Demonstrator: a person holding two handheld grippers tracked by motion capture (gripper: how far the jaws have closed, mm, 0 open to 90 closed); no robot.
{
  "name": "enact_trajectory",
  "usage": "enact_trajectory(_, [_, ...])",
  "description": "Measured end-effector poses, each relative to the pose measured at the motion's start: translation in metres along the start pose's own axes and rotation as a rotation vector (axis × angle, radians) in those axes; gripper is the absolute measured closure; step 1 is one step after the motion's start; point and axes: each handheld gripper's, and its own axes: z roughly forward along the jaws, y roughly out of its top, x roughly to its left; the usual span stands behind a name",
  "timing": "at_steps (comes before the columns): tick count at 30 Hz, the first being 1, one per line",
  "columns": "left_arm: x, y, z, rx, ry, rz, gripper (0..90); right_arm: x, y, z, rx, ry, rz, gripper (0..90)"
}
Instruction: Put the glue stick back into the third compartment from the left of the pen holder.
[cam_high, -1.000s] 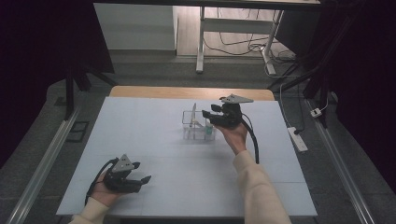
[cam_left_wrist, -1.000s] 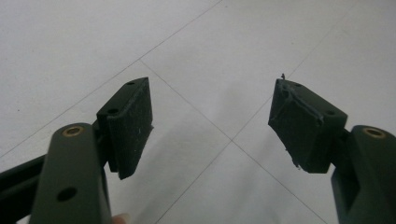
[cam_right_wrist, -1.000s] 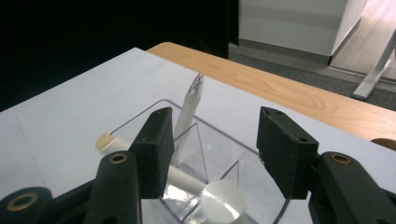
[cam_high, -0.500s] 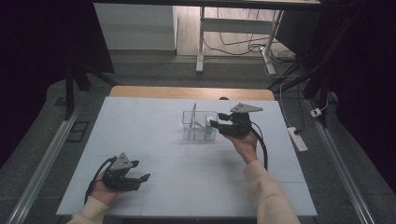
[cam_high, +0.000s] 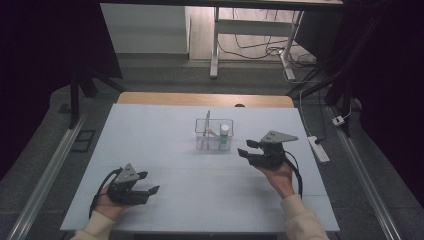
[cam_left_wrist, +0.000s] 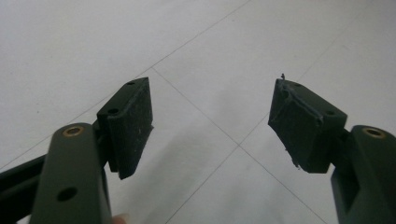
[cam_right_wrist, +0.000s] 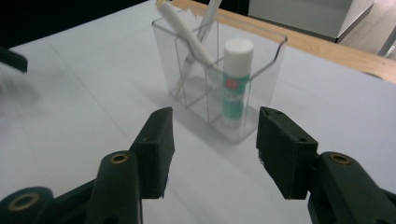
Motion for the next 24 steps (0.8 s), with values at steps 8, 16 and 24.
enact_trajectory(8, [0.000, 0.000, 0.000, 0.000, 0.001, -0.002, 30.4, 0.003, -0.030, -0.030, 0.020, -0.001, -0.011, 45.5])
enact_trajectory(16, [0.002, 0.000, 0.000, -0.002, 0.009, -0.008, 30.4, -0.004, -0.054, -0.049, 0.056, -0.030, -0.020, 45.2])
enact_trajectory(24, [0.002, 0.000, -0.001, -0.005, 0.015, -0.008, 30.4, -0.008, -0.063, -0.053, 0.067, -0.042, -0.022, 44.8])
